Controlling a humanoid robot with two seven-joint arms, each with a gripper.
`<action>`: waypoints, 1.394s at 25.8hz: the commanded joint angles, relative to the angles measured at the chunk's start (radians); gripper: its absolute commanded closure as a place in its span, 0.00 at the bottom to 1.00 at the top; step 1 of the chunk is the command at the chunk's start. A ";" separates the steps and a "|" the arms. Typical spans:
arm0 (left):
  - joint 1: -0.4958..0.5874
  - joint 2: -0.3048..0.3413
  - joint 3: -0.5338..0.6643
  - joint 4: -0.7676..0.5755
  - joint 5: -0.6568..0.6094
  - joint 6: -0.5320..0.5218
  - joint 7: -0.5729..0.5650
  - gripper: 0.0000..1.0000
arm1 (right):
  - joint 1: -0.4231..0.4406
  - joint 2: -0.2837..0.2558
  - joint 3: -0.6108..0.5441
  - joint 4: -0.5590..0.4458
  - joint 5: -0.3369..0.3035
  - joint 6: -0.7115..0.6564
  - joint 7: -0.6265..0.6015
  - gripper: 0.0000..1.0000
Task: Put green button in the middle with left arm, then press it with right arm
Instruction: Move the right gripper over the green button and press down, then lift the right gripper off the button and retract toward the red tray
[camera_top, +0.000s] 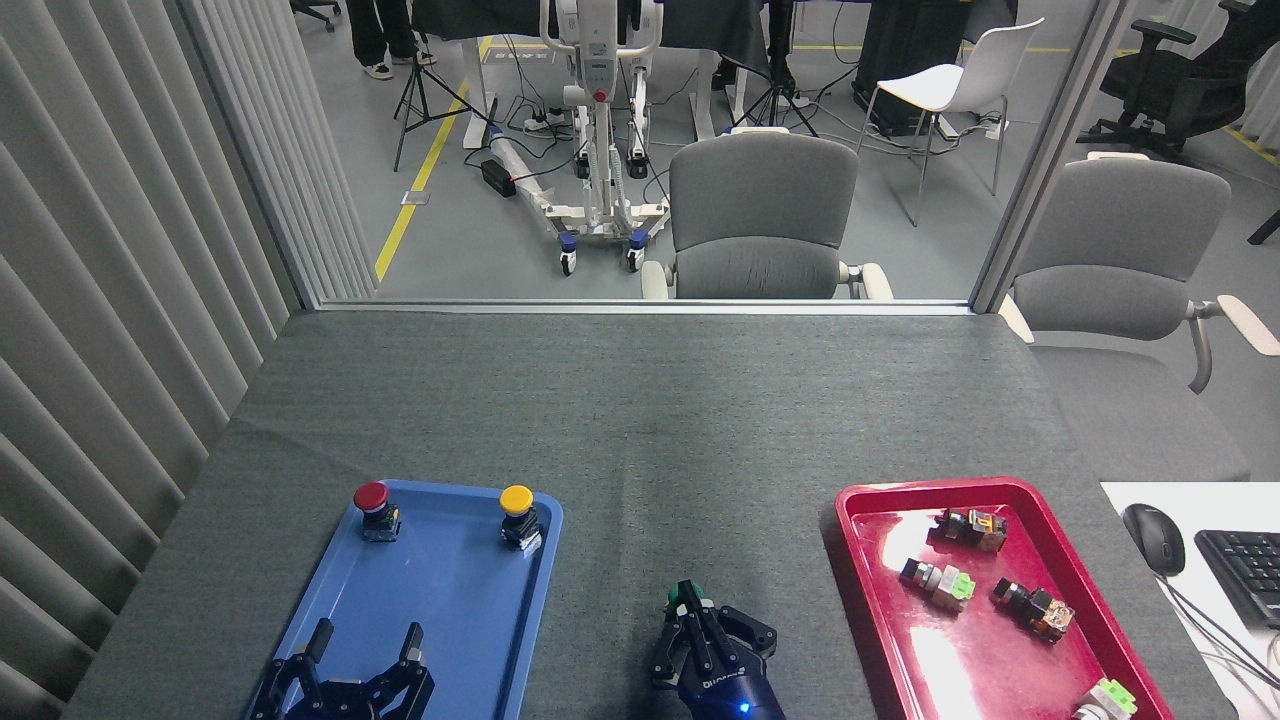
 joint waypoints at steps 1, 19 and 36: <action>0.000 0.001 0.001 -0.009 0.002 0.005 0.000 0.01 | 0.000 -0.001 0.000 0.005 -0.002 0.000 0.010 1.00; -0.005 0.040 0.031 -0.059 0.002 -0.006 0.000 0.00 | -0.003 0.002 -0.015 -0.101 -0.004 0.009 -0.036 1.00; 0.052 0.122 0.055 -0.168 0.002 -0.018 -0.047 0.00 | 0.046 -0.019 -0.098 -0.188 -0.025 0.072 -0.039 0.03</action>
